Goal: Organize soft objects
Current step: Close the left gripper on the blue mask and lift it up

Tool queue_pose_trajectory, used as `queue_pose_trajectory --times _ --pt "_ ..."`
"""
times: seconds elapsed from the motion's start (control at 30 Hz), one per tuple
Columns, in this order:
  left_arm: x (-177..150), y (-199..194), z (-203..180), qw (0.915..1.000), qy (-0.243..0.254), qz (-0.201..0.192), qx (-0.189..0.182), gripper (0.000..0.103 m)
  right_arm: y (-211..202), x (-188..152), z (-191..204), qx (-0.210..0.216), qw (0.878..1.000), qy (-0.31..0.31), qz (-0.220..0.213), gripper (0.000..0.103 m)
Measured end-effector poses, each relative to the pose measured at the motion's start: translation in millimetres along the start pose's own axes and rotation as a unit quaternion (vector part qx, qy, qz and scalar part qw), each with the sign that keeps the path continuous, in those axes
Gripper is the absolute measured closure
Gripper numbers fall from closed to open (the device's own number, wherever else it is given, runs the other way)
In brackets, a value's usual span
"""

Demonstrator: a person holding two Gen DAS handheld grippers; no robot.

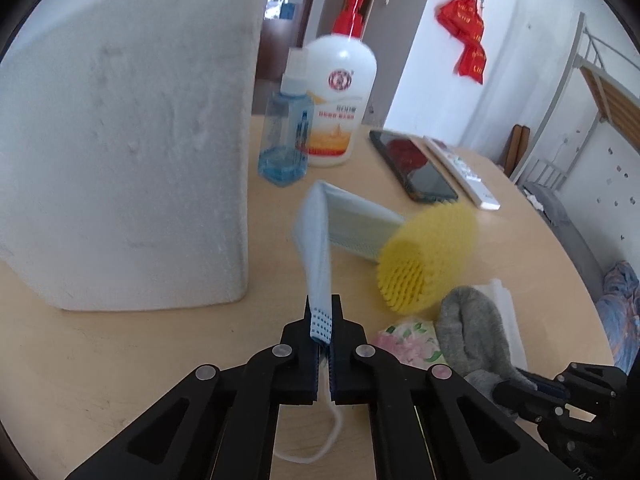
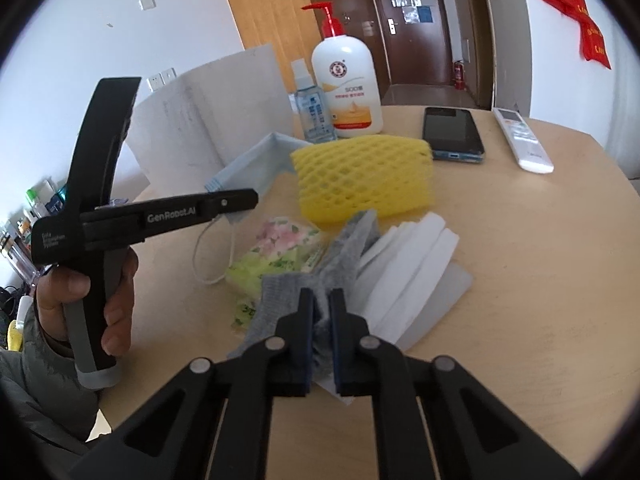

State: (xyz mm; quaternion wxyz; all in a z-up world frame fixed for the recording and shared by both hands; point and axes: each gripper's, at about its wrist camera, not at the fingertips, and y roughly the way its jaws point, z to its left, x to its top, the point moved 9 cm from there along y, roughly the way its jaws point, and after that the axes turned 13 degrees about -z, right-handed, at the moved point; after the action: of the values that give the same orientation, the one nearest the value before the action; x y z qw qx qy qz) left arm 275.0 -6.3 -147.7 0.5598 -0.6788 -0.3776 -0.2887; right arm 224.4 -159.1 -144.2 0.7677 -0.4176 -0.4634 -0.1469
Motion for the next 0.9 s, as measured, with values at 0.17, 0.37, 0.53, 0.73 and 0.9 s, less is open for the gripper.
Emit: queue_pose_trajectory --times 0.17,0.37,0.53,0.73,0.9 --pt "8.3 -11.7 -5.9 0.9996 0.007 -0.027 -0.008 0.1 -4.2 3.8 1.6 0.004 1.0 0.01 -0.01 0.093" --pt "25.5 -37.4 -16.1 0.9961 0.028 -0.083 -0.009 0.1 -13.2 9.9 4.7 0.015 0.999 0.016 -0.025 0.093" --pt "30.7 -47.5 -18.5 0.9946 0.036 -0.097 -0.005 0.1 -18.8 10.9 4.7 0.019 0.999 0.026 -0.034 0.093" --pt "38.0 -62.9 -17.4 0.9929 0.033 -0.114 -0.008 0.1 -33.0 19.7 12.1 0.025 0.998 0.021 -0.055 0.093" --pt "47.8 -85.3 -15.5 0.99 0.034 -0.137 -0.003 0.1 -46.6 32.0 17.3 0.025 0.997 0.018 -0.078 0.093"
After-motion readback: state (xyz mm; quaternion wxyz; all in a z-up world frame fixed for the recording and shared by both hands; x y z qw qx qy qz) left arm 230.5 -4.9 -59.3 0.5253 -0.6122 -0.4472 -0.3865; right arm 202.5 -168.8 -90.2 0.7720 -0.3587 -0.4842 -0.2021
